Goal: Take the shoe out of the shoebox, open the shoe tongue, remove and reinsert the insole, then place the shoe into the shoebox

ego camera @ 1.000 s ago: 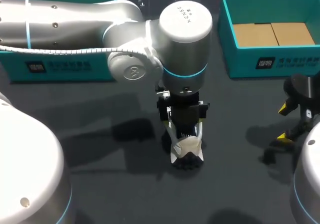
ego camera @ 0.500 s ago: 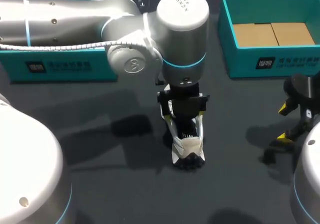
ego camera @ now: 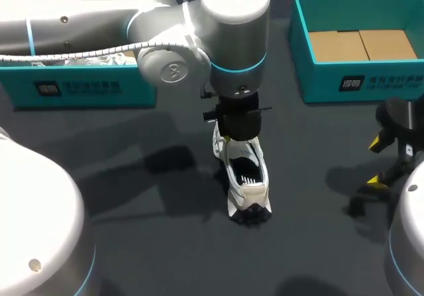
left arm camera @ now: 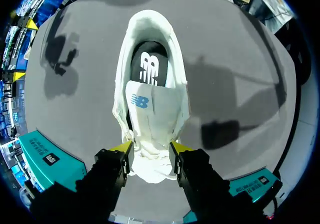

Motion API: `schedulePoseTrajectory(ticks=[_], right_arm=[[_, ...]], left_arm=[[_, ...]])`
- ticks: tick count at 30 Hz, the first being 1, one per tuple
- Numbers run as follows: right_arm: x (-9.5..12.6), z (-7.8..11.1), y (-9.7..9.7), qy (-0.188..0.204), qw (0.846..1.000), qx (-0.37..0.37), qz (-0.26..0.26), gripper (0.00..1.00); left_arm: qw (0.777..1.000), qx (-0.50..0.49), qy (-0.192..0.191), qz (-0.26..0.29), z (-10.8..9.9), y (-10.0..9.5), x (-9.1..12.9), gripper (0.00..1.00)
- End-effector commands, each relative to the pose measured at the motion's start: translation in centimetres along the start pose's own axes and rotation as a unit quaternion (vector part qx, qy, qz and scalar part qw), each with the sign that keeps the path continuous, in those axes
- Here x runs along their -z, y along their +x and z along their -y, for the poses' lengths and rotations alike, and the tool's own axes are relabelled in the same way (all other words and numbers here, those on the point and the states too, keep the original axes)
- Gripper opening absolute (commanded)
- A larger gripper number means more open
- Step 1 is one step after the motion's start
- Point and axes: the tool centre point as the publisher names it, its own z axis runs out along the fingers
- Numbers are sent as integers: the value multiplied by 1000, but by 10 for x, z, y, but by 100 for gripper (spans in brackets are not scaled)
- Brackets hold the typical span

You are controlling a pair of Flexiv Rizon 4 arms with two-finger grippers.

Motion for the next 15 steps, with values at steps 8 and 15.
schedulePoseTrajectory(ticks=[8, 15], right_arm=[[1, 1, 2, 0, 1000, 0, 2, 100], [1, 1, 2, 0, 1000, 0, 2, 100]], left_arm=[[999, -6, 29, 39, 4, 3, 30, 38], [998, -16, 45, 36, 14, -5, 19, 33]])
